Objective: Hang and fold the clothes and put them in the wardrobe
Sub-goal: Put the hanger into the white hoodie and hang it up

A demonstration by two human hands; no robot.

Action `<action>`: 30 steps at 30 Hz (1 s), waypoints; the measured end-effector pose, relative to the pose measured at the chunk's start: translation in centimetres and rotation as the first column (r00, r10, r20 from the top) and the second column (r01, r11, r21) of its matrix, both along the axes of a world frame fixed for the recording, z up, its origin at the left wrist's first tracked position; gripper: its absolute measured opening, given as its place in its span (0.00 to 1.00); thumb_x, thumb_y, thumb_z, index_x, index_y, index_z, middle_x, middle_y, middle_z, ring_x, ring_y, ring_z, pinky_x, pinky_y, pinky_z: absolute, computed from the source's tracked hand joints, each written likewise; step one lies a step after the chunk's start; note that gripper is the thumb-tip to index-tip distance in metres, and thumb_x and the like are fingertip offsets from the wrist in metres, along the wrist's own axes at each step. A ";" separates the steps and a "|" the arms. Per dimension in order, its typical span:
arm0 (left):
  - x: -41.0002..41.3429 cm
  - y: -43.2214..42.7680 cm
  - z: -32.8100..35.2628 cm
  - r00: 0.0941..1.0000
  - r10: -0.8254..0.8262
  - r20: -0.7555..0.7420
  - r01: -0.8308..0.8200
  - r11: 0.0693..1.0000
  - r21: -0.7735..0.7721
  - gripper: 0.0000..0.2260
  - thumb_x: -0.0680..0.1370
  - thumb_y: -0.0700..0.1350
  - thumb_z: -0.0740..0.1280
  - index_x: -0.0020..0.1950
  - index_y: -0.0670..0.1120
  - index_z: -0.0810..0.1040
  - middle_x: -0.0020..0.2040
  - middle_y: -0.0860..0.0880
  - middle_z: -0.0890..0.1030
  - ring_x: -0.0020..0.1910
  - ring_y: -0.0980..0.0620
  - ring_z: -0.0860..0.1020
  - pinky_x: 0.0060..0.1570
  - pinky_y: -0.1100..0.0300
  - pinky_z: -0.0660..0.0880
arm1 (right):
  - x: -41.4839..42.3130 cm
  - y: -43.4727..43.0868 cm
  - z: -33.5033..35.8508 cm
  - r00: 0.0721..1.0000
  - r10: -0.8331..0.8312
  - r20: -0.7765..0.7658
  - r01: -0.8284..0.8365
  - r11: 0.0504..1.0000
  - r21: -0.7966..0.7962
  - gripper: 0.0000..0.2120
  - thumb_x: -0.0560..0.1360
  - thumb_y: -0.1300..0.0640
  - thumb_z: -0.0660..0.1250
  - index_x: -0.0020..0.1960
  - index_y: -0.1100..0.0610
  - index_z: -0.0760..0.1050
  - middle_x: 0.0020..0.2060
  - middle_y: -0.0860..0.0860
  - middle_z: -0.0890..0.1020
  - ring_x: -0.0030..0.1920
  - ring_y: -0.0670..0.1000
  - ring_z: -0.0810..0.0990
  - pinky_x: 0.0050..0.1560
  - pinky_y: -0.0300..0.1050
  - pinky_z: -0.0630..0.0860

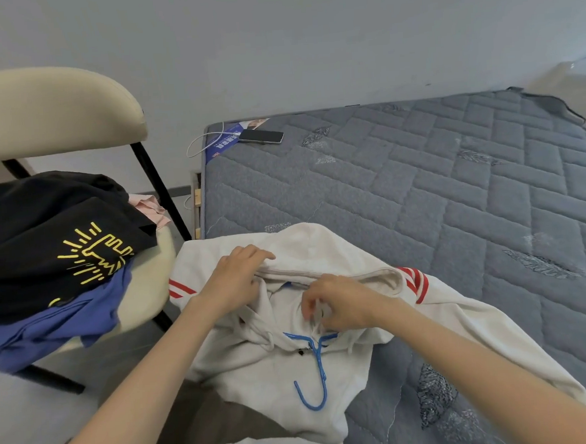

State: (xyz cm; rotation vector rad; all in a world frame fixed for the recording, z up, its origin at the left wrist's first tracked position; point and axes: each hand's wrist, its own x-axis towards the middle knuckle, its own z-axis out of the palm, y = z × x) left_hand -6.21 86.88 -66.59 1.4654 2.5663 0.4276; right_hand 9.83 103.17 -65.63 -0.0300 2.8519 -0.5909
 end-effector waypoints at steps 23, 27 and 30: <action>3.6 -6.0 0.2 0.978 0.187 0.087 -0.197 0.972 0.125 0.30 0.74 0.34 0.60 0.74 0.54 0.61 0.71 0.49 0.62 0.68 0.46 0.60 0.62 0.51 0.66 | -2.9 -0.2 1.2 0.789 -0.514 -0.335 0.391 0.842 -0.371 0.10 0.81 0.51 0.57 0.43 0.50 0.72 0.36 0.43 0.82 0.39 0.47 0.81 0.48 0.50 0.75; 2.5 -6.2 1.4 0.966 0.236 0.108 -0.252 0.951 0.181 0.29 0.76 0.36 0.61 0.75 0.52 0.59 0.71 0.47 0.62 0.68 0.47 0.60 0.64 0.55 0.64 | -6.5 0.0 6.1 0.743 -0.561 -0.365 0.417 0.815 -0.404 0.11 0.80 0.51 0.55 0.42 0.51 0.71 0.31 0.44 0.80 0.35 0.47 0.78 0.44 0.50 0.74; 1.2 -6.2 3.6 0.950 0.293 0.108 -0.312 0.902 0.299 0.29 0.77 0.39 0.62 0.76 0.51 0.57 0.71 0.47 0.62 0.69 0.47 0.60 0.65 0.56 0.62 | -9.2 0.2 10.8 0.680 -0.608 -0.409 0.465 0.790 -0.401 0.12 0.80 0.51 0.54 0.42 0.50 0.72 0.31 0.44 0.78 0.36 0.47 0.75 0.41 0.46 0.67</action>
